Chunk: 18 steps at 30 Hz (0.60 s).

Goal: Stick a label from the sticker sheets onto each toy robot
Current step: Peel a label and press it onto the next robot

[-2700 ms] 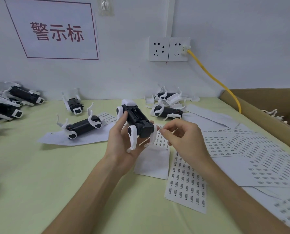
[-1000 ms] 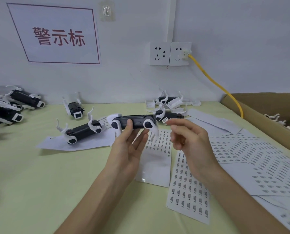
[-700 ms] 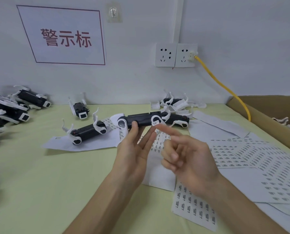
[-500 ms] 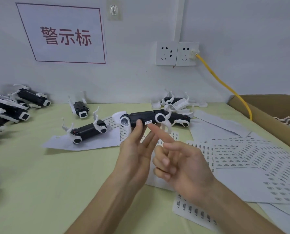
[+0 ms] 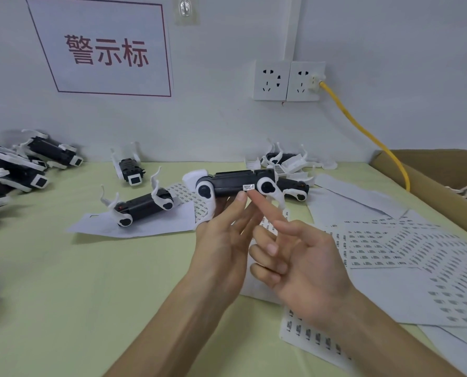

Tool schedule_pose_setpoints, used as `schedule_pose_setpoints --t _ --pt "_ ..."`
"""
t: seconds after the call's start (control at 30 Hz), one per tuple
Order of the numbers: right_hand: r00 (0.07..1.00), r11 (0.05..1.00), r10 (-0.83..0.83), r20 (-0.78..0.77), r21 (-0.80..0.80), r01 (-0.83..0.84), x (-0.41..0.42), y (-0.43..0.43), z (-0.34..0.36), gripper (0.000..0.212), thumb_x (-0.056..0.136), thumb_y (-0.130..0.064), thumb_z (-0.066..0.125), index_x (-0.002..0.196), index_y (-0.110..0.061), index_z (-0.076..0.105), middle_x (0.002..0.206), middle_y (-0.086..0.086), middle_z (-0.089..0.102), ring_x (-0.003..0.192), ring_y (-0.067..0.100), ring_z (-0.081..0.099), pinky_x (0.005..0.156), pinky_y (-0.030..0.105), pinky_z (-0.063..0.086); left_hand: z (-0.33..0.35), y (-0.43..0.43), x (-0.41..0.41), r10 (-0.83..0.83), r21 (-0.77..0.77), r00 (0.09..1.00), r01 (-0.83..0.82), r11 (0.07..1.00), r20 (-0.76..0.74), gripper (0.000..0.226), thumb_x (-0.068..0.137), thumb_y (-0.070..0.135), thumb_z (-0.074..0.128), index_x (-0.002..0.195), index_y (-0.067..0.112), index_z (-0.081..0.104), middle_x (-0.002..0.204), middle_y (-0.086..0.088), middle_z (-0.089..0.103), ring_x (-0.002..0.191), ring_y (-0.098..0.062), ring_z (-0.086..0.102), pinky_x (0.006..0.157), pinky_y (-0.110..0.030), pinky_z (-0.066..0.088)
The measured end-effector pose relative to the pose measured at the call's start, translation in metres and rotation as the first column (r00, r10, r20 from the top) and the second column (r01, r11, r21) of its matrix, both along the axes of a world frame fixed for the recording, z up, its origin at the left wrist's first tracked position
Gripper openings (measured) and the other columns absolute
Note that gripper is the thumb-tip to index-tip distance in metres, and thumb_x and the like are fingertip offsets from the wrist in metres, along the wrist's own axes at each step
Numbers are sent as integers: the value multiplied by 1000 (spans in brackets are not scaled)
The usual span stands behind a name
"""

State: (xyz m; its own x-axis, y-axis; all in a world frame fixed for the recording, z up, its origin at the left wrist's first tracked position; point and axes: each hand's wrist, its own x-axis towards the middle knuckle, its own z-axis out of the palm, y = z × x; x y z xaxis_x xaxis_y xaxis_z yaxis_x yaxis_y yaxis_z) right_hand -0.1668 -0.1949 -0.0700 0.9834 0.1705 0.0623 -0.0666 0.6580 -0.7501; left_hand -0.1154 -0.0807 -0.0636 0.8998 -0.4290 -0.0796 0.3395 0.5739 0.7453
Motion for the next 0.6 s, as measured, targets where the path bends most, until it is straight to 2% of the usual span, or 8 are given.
schedule_pose_setpoints --t 0.07,0.17,0.27,0.37,0.43,0.47,0.53,0.6 --pt "1000 1000 1 -1 4 -1 -1 1 0 51 86 -21 50 132 -27 68 63 -1 38 55 13 20 50 26 25 0 0 0 24 -11 1000 -24 1000 -8 34 86 30 71 111 8 69 120 -11 77 116 -18 72 119 -47 40" --pt "1000 1000 -2 7 -15 3 -2 1 0 50 86 -23 51 132 -29 68 64 -2 37 55 13 22 51 26 24 2 0 -1 42 -13 999 -42 999 -22 51 81 31 74 122 2 67 121 -12 76 116 -19 72 119 -48 40" --pt "1000 1000 -6 7 -17 6 -1 1 -1 49 86 -24 51 132 -28 68 65 -2 38 55 13 24 52 26 25 1 1 0 50 -5 999 -50 999 -12 51 82 31 74 121 0 66 123 -13 75 118 -20 71 120 -49 39" --pt "1000 1000 -3 1 -11 3 -1 1 -1 49 86 -24 51 131 -27 69 66 -1 41 56 14 25 52 27 26 0 1 1 47 20 999 -47 999 11 69 80 35 74 132 -8 61 123 -12 75 120 -23 70 120 -54 37" --pt "1000 1000 6 0 3 -6 0 2 -2 49 87 -24 51 132 -27 68 67 0 43 57 14 24 53 27 27 1 2 0 51 29 999 -51 998 9 73 79 36 74 134 -9 59 123 -12 75 121 -24 70 119 -53 39" --pt "1000 1000 13 0 11 -13 0 2 -3 49 87 -23 50 133 -27 68 68 0 43 58 15 24 53 27 28 2 2 0 55 28 998 -55 998 7 67 80 35 74 130 -8 61 122 -13 75 120 -23 70 116 -52 40" --pt "1000 1000 22 1 17 -22 0 1 -4 49 88 -23 50 134 -27 67 68 0 44 57 14 25 53 27 29 1 2 -1 54 38 998 -54 998 12 35 85 31 73 107 4 69 121 -14 76 117 -21 71 104 -49 47" --pt "1000 999 27 6 20 -27 0 0 -4 49 88 -24 50 134 -27 67 69 -1 45 57 14 27 54 27 30 2 2 -2 53 47 998 -55 997 28 15 90 27 72 90 14 65 120 -14 76 116 -19 72 91 -44 50"
